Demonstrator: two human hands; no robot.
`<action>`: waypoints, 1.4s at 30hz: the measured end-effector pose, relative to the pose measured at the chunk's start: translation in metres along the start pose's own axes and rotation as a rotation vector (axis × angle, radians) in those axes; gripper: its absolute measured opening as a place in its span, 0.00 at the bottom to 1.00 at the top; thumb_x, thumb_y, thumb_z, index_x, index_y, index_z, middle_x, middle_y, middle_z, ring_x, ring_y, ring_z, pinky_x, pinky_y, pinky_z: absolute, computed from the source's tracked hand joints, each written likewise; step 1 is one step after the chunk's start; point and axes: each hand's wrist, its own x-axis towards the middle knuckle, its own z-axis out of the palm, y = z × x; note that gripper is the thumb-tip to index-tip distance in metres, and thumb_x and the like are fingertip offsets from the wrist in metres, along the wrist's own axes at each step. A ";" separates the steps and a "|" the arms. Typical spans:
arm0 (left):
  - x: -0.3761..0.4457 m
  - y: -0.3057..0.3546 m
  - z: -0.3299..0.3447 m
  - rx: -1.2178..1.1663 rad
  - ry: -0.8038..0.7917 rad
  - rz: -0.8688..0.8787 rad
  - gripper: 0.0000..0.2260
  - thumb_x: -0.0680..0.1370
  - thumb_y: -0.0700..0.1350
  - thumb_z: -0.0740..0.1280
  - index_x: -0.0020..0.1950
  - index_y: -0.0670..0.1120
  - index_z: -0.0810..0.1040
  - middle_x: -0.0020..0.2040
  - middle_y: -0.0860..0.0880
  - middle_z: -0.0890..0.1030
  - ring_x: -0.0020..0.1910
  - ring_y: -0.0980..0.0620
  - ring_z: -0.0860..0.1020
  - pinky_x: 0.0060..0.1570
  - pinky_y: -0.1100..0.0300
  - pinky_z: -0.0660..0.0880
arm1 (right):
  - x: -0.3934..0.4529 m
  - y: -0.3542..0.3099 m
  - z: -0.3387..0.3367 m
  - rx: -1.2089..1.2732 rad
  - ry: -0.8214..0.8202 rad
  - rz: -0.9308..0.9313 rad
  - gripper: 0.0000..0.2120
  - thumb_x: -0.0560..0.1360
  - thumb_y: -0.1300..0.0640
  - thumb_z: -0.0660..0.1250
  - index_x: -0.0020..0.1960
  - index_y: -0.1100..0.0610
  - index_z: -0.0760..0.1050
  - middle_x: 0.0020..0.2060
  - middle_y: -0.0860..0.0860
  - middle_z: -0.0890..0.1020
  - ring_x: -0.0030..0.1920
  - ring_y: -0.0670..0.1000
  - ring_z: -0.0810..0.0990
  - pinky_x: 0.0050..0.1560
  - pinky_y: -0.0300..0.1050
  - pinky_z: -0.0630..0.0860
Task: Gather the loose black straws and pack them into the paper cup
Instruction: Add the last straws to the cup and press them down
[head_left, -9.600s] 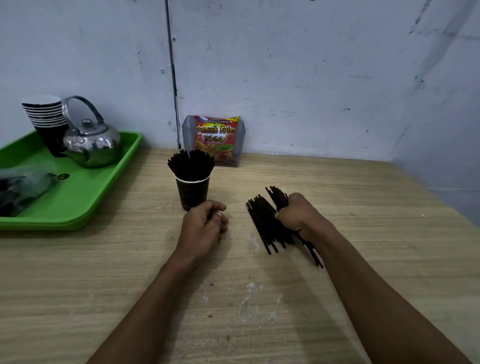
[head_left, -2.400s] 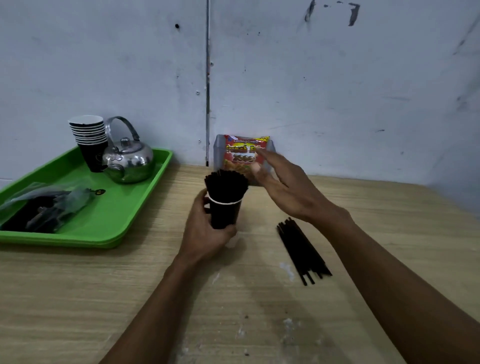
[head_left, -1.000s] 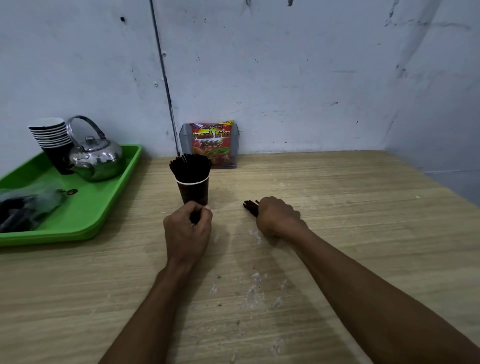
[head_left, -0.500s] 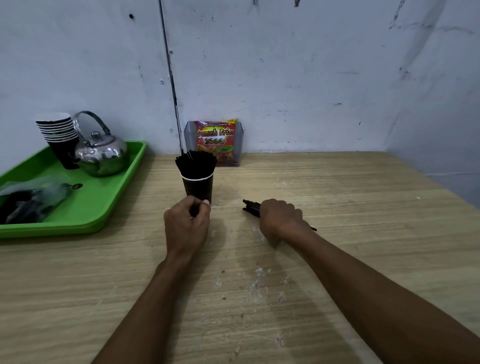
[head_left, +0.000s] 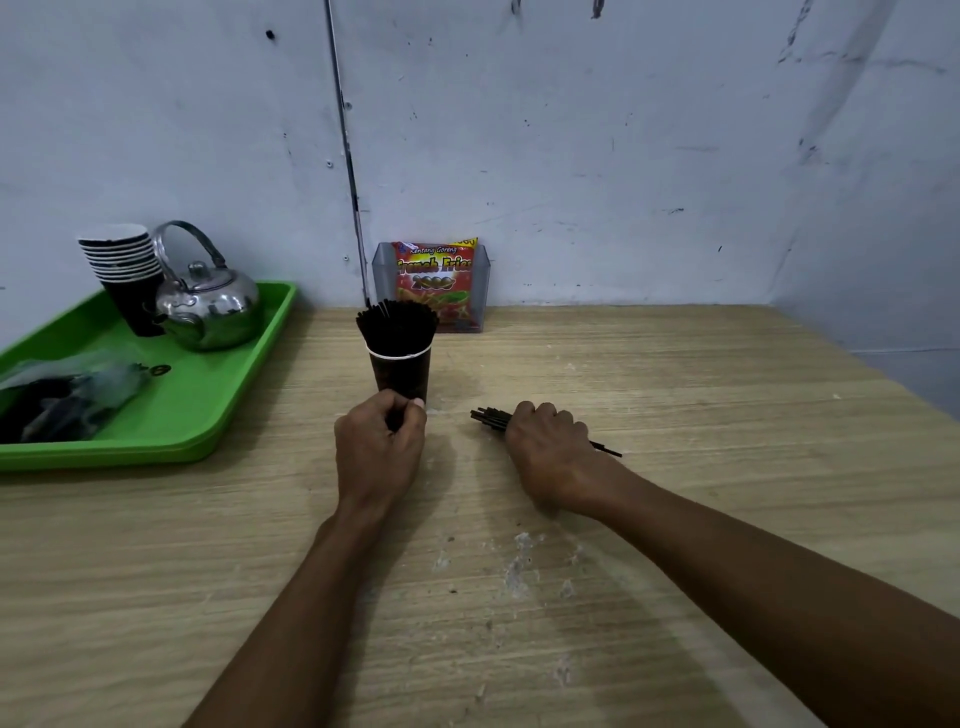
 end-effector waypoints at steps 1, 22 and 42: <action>0.000 0.000 0.000 0.000 0.001 -0.003 0.13 0.76 0.40 0.69 0.33 0.51 0.75 0.27 0.51 0.78 0.28 0.48 0.78 0.33 0.50 0.78 | 0.001 0.002 -0.002 0.023 -0.014 0.004 0.19 0.75 0.66 0.63 0.64 0.65 0.65 0.60 0.62 0.73 0.59 0.62 0.74 0.56 0.54 0.72; 0.002 -0.003 -0.001 0.042 -0.011 0.029 0.10 0.76 0.39 0.69 0.35 0.46 0.78 0.28 0.49 0.78 0.28 0.49 0.78 0.33 0.50 0.78 | 0.036 0.056 -0.021 1.391 0.376 0.218 0.11 0.80 0.55 0.64 0.42 0.57 0.67 0.28 0.51 0.68 0.26 0.50 0.66 0.27 0.45 0.68; 0.000 0.002 0.001 0.061 -0.041 0.089 0.07 0.77 0.39 0.69 0.38 0.43 0.81 0.30 0.49 0.80 0.30 0.49 0.80 0.33 0.46 0.78 | 0.040 0.029 0.034 1.601 0.460 0.018 0.22 0.78 0.52 0.68 0.33 0.66 0.69 0.26 0.59 0.69 0.26 0.56 0.69 0.29 0.49 0.69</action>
